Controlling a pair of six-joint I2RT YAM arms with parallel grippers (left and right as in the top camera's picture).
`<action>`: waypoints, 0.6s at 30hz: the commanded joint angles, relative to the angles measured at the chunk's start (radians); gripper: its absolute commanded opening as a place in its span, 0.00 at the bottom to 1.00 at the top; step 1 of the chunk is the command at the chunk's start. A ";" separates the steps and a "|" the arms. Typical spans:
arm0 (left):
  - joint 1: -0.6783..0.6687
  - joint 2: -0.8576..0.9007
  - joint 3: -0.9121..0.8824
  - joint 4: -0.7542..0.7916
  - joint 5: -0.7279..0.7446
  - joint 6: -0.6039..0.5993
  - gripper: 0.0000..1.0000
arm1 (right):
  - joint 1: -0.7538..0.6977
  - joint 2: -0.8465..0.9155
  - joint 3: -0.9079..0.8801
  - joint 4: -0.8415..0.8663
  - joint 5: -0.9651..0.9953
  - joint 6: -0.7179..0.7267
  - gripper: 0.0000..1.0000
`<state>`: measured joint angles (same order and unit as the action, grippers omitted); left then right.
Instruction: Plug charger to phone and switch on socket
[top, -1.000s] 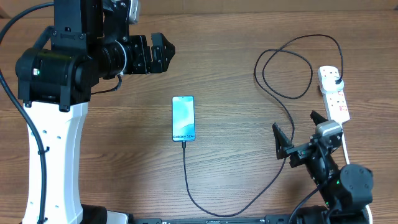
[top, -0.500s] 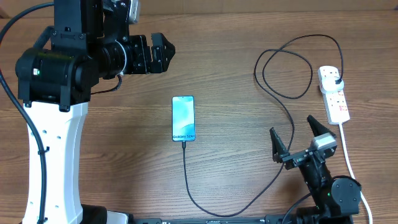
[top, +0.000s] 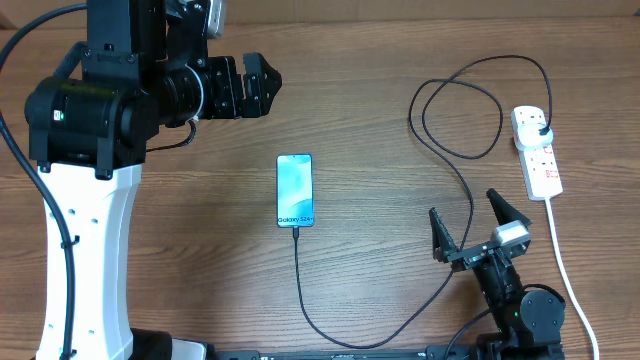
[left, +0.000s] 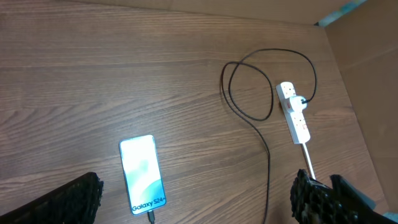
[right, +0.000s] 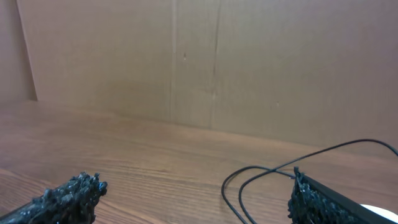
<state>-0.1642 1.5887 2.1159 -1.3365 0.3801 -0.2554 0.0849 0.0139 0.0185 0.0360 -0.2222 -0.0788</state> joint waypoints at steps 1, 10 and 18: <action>0.002 -0.005 0.013 0.001 -0.007 0.005 1.00 | -0.002 -0.012 -0.011 0.006 -0.003 -0.002 1.00; 0.002 -0.005 0.013 0.001 -0.007 0.005 1.00 | -0.002 -0.011 -0.011 -0.099 -0.012 0.003 1.00; 0.002 -0.005 0.013 0.001 -0.007 0.005 1.00 | -0.002 -0.011 -0.011 -0.098 -0.011 0.003 1.00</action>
<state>-0.1642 1.5887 2.1159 -1.3365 0.3801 -0.2554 0.0849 0.0120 0.0185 -0.0685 -0.2295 -0.0788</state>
